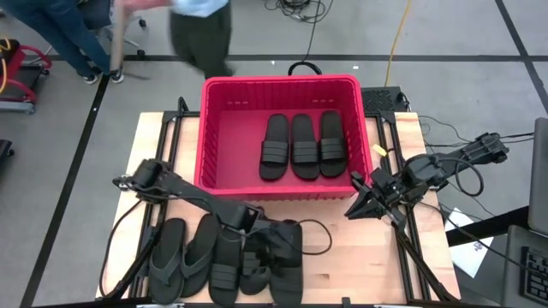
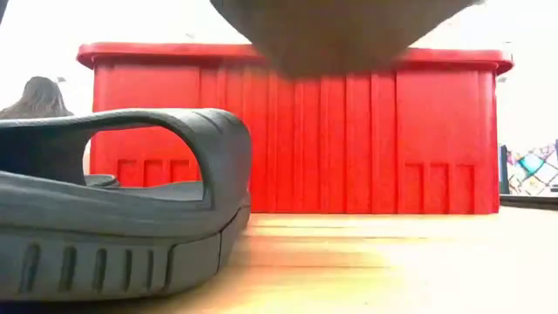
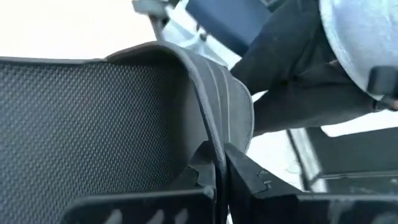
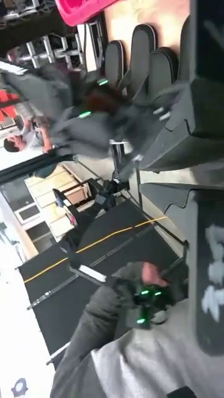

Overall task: Pick and place slides into bin
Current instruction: Put the black slide into the red bin

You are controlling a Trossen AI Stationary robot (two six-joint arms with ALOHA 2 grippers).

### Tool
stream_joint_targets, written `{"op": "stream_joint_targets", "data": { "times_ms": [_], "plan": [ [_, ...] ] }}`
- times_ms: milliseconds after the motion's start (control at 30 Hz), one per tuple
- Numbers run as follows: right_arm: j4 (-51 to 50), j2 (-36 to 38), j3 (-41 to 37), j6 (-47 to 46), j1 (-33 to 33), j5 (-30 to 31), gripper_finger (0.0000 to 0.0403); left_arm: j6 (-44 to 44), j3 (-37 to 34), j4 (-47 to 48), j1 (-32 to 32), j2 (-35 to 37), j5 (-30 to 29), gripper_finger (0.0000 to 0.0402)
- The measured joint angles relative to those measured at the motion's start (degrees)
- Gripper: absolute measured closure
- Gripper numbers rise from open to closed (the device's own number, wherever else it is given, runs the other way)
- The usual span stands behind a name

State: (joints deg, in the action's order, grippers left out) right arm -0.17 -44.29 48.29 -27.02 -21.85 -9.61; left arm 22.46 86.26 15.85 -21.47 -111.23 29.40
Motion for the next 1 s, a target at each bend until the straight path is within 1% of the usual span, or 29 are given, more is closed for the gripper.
{"op": "stream_joint_targets", "data": {
  "times_ms": [100, 167, 267, 400, 500, 567, 600, 667, 767, 833, 933, 1000],
  "plan": [
    [0.0, 0.0, 0.0, 1.1, 0.0, -1.1, 0.0369, -0.4, 1.3, 2.5, -0.2, 4.1, -2.1, 0.0397],
    [0.0, 0.0, 0.0, 2.2, 0.0, -1.1, 0.0369, 0.6, 2.2, 3.5, 0.0, 7.1, -4.4, 0.0397],
    [-0.1, 0.0, 0.0, 3.8, 0.0, -1.1, 0.0369, 2.3, 4.3, 7.7, 0.6, 12.0, -6.9, 0.0398],
    [0.3, -0.1, 0.0, 5.6, 0.0, -0.8, 0.0375, 2.7, 8.8, 18.8, 2.1, 18.5, -13.1, 0.0399],
    [0.8, -0.1, 0.0, 6.8, 0.0, -0.8, 0.0382, 2.3, 13.8, 27.4, 4.4, 22.8, -20.2, 0.0399],
    [0.9, -0.1, 0.0, 7.6, 0.0, -0.8, 0.0385, 2.7, 17.7, 34.8, 6.5, 24.8, -25.0, 0.0399],
    [1.1, -0.1, 0.0, 8.1, 0.0, -0.8, 0.0386, 2.7, 19.8, 39.2, 7.8, 25.4, -26.4, 0.0399],
    [1.1, -0.1, 0.0, 9.2, 0.0, -0.1, 0.0388, 1.7, 23.7, 48.5, 10.6, 25.7, -27.5, 0.0399],
    [1.1, -0.1, 0.0, 11.6, 0.0, 3.3, 0.0391, -2.7, 28.9, 62.6, 15.3, 25.5, -27.7, 0.0400],
    [1.1, -0.1, 0.0, 13.0, 0.0, 6.3, 0.0394, -7.5, 30.8, 68.9, 19.4, 25.5, -27.0, 0.0400],
    [1.2, -0.1, 0.0, 14.1, 0.0, 10.1, 0.0397, -17.0, 31.1, 74.1, 25.8, 25.3, -26.3, 0.0400],
    [1.2, -0.1, 0.0, 15.1, 0.0, 12.9, 0.0397, -24.1, 30.5, 74.2, 29.9, 25.2, -25.6, 0.0400]
  ]
}}
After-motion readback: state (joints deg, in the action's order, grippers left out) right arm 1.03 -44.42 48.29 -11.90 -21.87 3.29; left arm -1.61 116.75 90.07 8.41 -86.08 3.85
